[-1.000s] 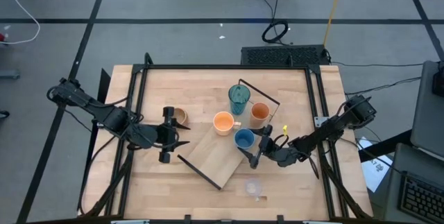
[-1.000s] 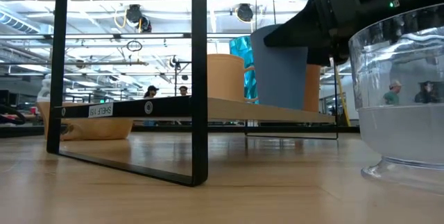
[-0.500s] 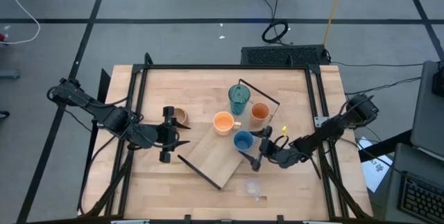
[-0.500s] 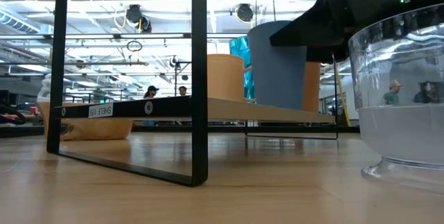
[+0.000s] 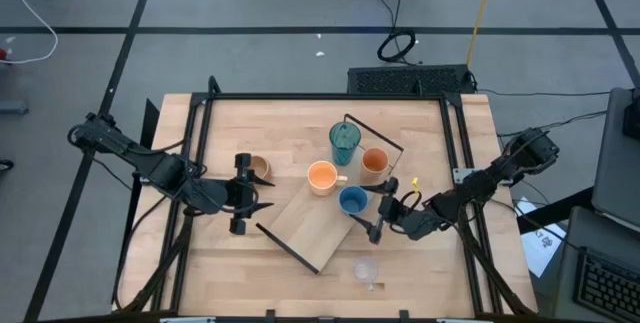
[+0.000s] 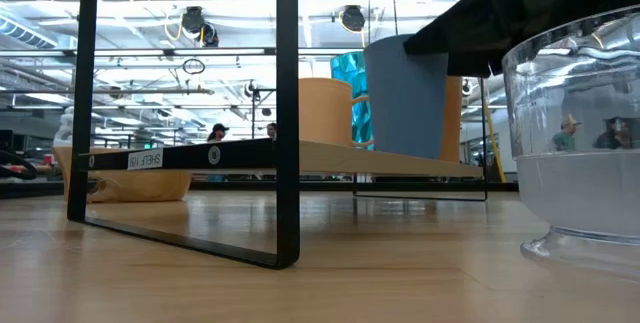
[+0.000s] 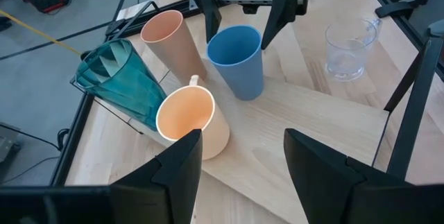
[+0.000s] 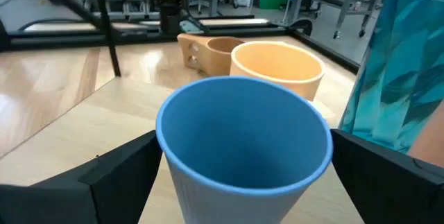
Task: Stack small to large cups/mugs on shelf
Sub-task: Put the blue cup on the shelf
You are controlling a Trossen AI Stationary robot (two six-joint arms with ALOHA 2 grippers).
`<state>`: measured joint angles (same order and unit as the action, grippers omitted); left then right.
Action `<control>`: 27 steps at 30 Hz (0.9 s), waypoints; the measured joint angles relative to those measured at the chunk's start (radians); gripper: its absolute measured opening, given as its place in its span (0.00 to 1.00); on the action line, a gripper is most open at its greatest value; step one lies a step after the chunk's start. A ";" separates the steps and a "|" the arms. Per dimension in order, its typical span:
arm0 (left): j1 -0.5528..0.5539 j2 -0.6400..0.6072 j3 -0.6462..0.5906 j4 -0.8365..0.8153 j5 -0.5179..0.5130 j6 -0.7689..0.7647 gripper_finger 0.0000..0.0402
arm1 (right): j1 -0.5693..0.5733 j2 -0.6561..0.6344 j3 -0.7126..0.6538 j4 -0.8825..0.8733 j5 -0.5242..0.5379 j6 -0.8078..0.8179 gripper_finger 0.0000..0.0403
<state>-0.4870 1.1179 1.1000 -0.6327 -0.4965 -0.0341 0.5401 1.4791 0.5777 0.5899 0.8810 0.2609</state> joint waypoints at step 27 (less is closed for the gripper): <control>0.000 0.000 0.000 0.000 0.000 0.002 0.51 | 0.129 -0.245 0.000 -0.500 -0.024 0.283 0.99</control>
<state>-0.4870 1.1179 1.1000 -0.6323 -0.4965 -0.0319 0.6687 1.2344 0.5781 0.0898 0.8574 0.5441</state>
